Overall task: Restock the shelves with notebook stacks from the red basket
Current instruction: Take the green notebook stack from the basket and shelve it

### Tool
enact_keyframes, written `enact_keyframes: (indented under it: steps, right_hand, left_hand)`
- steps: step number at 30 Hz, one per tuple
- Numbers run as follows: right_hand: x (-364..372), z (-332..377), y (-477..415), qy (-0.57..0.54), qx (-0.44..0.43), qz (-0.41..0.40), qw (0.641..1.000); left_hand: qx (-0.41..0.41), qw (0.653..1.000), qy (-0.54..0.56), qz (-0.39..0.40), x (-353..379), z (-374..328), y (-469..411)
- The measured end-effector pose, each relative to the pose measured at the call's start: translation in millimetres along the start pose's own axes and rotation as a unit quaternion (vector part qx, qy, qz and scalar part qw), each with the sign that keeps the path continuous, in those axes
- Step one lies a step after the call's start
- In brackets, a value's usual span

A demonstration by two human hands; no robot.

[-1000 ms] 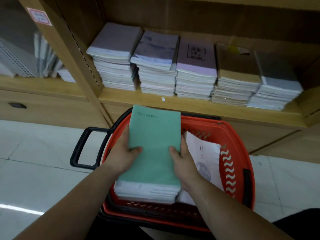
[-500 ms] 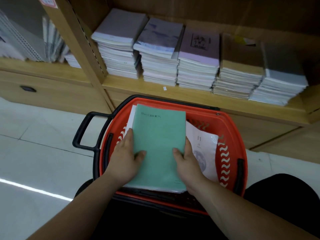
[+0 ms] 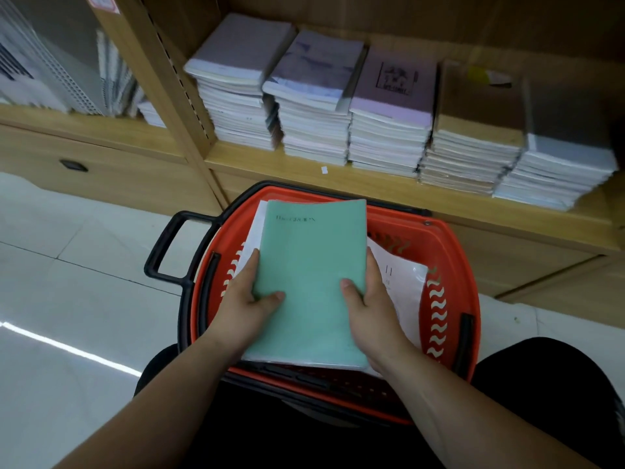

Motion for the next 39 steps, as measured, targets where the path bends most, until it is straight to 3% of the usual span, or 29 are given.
enact_keyframes:
  steps: [6, 12, 20, 30, 37, 39]
  right_hand:
    - [-17.4, 35.6, 4.3, 0.025, -0.062, 0.032, 0.997]
    - [-25.3, 79.6, 2.4, -0.005, -0.121, 0.04, 0.992]
    - [-34.6, 146.3, -8.0, -0.053, -0.177, 0.023, 0.982]
    - [-29.2, 309.3, -10.7, -0.128, -0.288, 0.056, 0.948]
    - [-31.8, 402.7, -94.3, -0.199, -0.261, 0.006, 0.944]
    - [-25.7, 428.6, -121.5, -0.184, -0.249, -0.012, 0.951]
  left_hand:
    - [-0.019, 0.987, 0.161, -0.014, 10.9, 6.6, 9.4]
    - [-0.011, 0.968, 0.25, -0.017, 10.2, -18.0, 3.8]
    - [0.097, 0.974, 0.204, -0.022, -17.7, -106.5, 3.5]
    - [0.274, 0.948, 0.14, -0.082, -87.0, -275.9, 28.5]
    - [0.272, 0.954, 0.072, -0.105, -121.6, -377.8, -17.5]
    - [0.252, 0.959, 0.005, -0.128, -124.0, -384.4, -32.7]
Point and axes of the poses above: each hand's wrist, its own y-axis away from the middle knuckle, its own x-axis out of the palm, z = x × y, the point moved 10 cm from there along -y, towards the middle knuckle
